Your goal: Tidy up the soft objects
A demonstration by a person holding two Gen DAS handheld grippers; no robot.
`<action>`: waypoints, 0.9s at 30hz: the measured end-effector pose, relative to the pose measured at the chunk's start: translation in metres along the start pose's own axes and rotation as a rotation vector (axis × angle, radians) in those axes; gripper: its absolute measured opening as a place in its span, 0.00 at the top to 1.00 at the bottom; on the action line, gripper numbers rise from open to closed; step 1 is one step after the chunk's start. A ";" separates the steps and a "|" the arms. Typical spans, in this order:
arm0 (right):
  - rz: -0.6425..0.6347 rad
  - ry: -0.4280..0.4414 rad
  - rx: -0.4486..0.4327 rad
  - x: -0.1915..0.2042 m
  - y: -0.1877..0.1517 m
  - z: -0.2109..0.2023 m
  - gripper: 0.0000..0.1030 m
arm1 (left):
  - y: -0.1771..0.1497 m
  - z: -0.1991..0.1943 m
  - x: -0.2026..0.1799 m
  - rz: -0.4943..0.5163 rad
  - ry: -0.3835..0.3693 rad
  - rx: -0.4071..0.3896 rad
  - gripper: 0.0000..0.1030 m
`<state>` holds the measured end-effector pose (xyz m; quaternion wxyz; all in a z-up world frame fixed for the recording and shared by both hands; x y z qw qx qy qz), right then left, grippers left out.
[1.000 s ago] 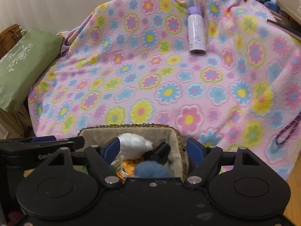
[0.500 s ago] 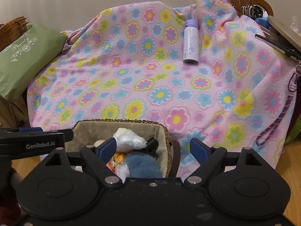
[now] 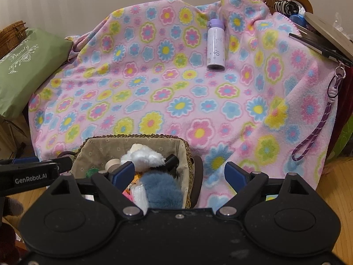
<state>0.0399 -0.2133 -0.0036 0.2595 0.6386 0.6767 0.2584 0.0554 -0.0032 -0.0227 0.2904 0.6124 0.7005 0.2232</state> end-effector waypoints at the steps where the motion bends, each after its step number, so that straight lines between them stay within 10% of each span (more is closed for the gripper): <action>1: 0.000 0.001 0.002 0.000 0.000 0.000 0.13 | -0.001 0.000 0.001 -0.002 0.001 0.002 0.35; 27: 0.000 0.026 0.041 0.000 -0.005 0.006 0.08 | -0.006 0.005 0.001 0.000 0.033 0.021 0.25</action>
Point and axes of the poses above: each gripper's, at about its wrist camera, not at the fingertips, and z roughly the way its jaws point, x to its left, y to its top, the point moved 6 cm from there along z, roughly the way its jaws point, and after that the axes turned 8 degrees about -z, right-handed, at the moved point
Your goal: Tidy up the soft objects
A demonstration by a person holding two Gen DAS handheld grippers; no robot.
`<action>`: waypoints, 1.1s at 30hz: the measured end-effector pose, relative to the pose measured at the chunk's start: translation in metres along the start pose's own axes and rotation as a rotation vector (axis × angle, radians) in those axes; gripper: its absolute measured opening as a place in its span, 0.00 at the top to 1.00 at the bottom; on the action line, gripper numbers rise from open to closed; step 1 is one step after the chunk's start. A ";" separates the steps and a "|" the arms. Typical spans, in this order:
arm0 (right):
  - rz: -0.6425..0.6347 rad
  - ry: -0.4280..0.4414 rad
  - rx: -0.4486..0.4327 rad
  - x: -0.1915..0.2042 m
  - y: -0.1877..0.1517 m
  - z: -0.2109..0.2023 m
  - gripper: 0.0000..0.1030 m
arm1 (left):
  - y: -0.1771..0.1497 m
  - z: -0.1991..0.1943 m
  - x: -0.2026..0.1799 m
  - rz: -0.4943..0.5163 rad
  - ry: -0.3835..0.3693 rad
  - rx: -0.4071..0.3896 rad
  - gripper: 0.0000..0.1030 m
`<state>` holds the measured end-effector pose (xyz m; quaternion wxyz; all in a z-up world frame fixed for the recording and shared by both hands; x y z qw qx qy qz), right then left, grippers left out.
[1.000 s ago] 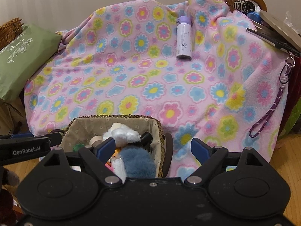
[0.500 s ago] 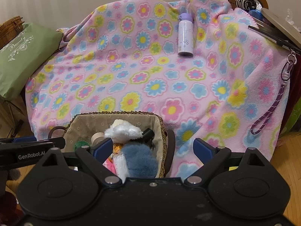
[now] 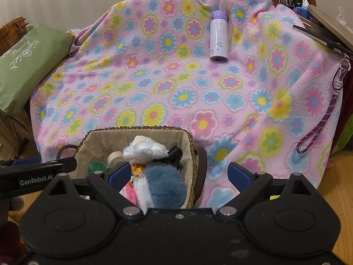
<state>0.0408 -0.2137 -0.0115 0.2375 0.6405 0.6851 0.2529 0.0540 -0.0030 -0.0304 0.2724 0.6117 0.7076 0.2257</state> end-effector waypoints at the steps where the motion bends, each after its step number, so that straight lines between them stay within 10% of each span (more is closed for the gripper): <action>1: 0.001 0.001 0.000 0.000 0.000 0.000 0.08 | 0.000 0.000 0.000 -0.001 0.002 -0.002 0.25; 33: 0.007 0.009 0.019 -0.002 -0.003 0.004 0.06 | -0.003 0.003 0.001 -0.017 -0.007 0.036 0.17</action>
Point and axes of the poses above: each gripper's, at about its wrist camera, not at the fingertips, and z roughly the way its jaws point, x to its left, y to its top, the point moved 6 cm from there along z, roughly the way its jaws point, and after that the axes turned 8 degrees about -z, right-handed, at the moved point
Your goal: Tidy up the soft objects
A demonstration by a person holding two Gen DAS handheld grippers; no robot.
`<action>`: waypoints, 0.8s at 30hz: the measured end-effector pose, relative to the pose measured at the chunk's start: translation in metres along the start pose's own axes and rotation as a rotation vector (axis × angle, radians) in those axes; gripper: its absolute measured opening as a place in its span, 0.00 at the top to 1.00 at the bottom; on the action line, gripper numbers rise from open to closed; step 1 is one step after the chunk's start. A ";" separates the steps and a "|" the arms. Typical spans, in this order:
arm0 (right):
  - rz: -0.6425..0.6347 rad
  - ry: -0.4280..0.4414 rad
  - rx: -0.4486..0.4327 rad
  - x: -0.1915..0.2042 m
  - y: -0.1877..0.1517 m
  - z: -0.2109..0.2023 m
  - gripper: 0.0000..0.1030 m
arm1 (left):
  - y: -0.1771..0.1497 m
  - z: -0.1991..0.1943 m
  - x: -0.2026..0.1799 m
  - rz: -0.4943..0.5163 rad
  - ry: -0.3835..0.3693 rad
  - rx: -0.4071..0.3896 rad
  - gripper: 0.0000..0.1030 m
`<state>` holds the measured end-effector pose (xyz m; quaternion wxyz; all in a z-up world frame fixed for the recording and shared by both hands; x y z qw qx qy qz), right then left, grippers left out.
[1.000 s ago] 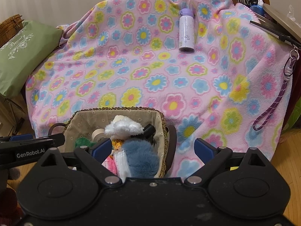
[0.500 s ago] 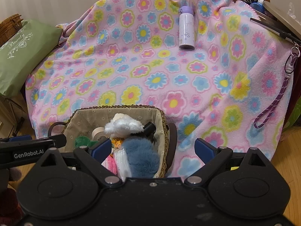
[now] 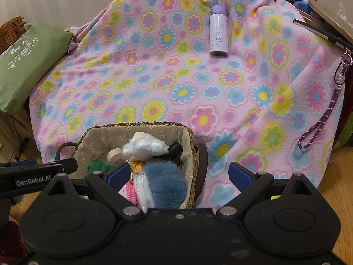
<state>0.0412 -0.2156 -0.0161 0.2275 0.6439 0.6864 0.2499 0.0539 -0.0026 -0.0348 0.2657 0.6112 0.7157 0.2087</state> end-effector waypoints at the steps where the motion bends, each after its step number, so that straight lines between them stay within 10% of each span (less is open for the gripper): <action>1: 0.000 0.000 0.000 0.000 0.000 0.000 0.06 | 0.000 0.000 0.000 0.000 0.000 0.001 0.17; 24: 0.005 0.001 0.009 0.000 -0.001 0.003 0.06 | 0.000 0.003 0.001 -0.007 0.005 0.020 0.17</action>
Point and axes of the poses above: each gripper's, at about its wrist camera, not at the fingertips, and z roughly the way its jaws point, x to its left, y to its top, the point moved 6 cm from there along z, roughly the way its jaws point, and after that the axes turned 8 degrees about -z, right-handed, at the moved point
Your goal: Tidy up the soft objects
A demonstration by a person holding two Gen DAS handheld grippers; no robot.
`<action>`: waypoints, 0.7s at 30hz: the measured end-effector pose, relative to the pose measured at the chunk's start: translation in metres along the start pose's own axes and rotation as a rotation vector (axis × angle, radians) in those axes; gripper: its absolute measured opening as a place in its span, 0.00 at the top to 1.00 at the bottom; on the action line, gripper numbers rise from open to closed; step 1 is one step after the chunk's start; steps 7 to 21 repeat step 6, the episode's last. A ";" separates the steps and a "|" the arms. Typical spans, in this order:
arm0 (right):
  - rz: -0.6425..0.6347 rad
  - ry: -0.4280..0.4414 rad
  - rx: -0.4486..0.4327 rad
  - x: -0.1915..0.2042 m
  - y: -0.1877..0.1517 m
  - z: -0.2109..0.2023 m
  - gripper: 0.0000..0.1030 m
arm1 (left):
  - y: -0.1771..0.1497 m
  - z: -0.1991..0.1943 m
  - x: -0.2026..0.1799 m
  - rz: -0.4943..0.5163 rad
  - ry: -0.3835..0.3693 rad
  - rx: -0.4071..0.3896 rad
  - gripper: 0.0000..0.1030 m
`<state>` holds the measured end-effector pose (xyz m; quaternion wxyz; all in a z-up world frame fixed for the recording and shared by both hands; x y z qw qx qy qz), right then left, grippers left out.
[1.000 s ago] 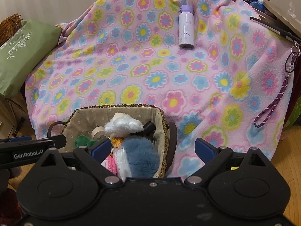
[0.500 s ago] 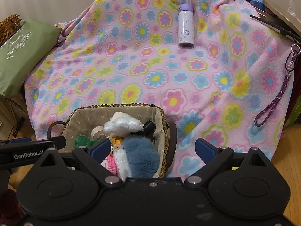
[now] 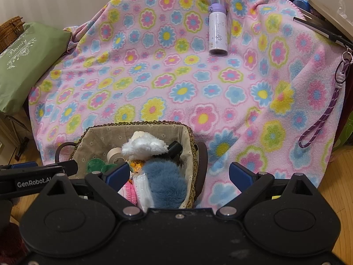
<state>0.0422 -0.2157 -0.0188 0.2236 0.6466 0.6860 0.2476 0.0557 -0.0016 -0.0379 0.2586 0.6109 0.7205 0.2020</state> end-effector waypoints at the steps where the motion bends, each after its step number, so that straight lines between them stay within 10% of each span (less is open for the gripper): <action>1: 0.000 0.001 0.000 0.000 0.000 0.000 0.06 | 0.000 0.000 0.000 0.000 0.002 -0.001 0.17; 21: 0.004 0.004 0.006 0.000 0.000 0.001 0.06 | 0.000 0.001 0.001 0.002 0.002 0.003 0.17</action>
Point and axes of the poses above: each gripper's, at about its wrist camera, not at the fingertips, and z roughly the way its jaws point, x to its left, y to its top, the point moved 6 cm from there along z, roughly the way its jaws point, and after that the axes turned 8 degrees about -z, right-handed, at the moved point
